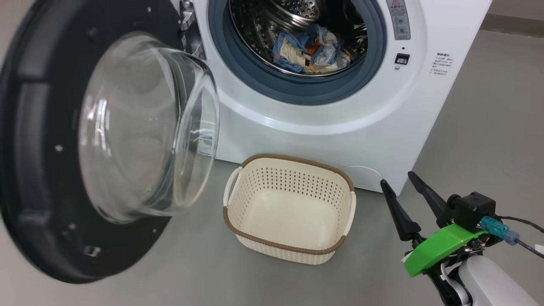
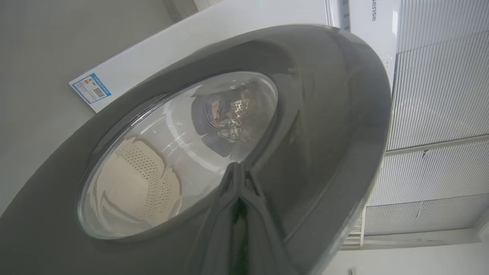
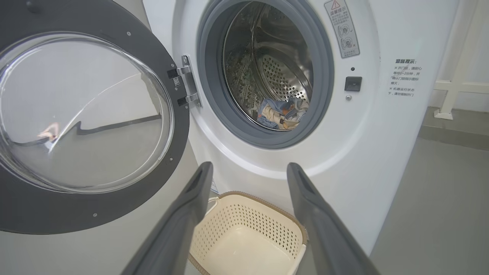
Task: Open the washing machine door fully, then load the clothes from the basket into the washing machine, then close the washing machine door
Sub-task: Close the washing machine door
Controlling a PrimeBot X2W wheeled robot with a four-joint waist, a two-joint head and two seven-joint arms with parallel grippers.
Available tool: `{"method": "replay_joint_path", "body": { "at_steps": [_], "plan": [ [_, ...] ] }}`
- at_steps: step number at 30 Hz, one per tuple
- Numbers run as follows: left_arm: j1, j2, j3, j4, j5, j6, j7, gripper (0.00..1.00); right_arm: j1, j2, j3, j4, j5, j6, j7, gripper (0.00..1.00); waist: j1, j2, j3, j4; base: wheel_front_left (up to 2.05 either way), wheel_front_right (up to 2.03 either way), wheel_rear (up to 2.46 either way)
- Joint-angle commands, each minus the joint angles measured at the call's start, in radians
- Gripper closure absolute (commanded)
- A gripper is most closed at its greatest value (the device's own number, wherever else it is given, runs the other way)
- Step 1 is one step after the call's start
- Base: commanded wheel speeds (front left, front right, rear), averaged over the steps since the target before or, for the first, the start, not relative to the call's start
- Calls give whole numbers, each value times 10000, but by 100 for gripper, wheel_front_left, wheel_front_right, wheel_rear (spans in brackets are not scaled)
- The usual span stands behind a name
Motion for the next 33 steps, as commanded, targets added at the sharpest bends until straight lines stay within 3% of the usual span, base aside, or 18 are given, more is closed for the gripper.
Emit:
{"method": "replay_joint_path", "body": {
  "at_steps": [1, 9, 19, 25, 33],
  "plan": [
    [63, 319, 60, -506, -113, 63, 248, 100, 72, -34, 67, -191, 202, 44, -119, 0, 0, 0, -15, -31, 0, 0, 0],
    [967, -546, -408, -3420, -399, 1265, 1252, 100, 246, 170, -202, -403, 120, 44, -124, 0, 0, 0, -55, -369, 0, 0, 0],
    [1984, -1643, -728, -6498, -431, 2736, 1198, 100, 396, 387, -446, -548, -8, 44, -125, 0, 0, 0, -103, -1452, 0, 0, 0],
    [2312, -2063, -804, -7366, -228, 3206, 823, 100, 466, 432, -555, -630, -61, 44, -125, 0, 0, 0, -105, -2406, 0, 0, 0],
    [2103, -2447, -578, -7343, 149, 3626, -142, 100, 502, 482, -651, -703, -89, 44, -125, 0, 0, 0, -3, -3561, 0, 0, 0]
  ]
}}
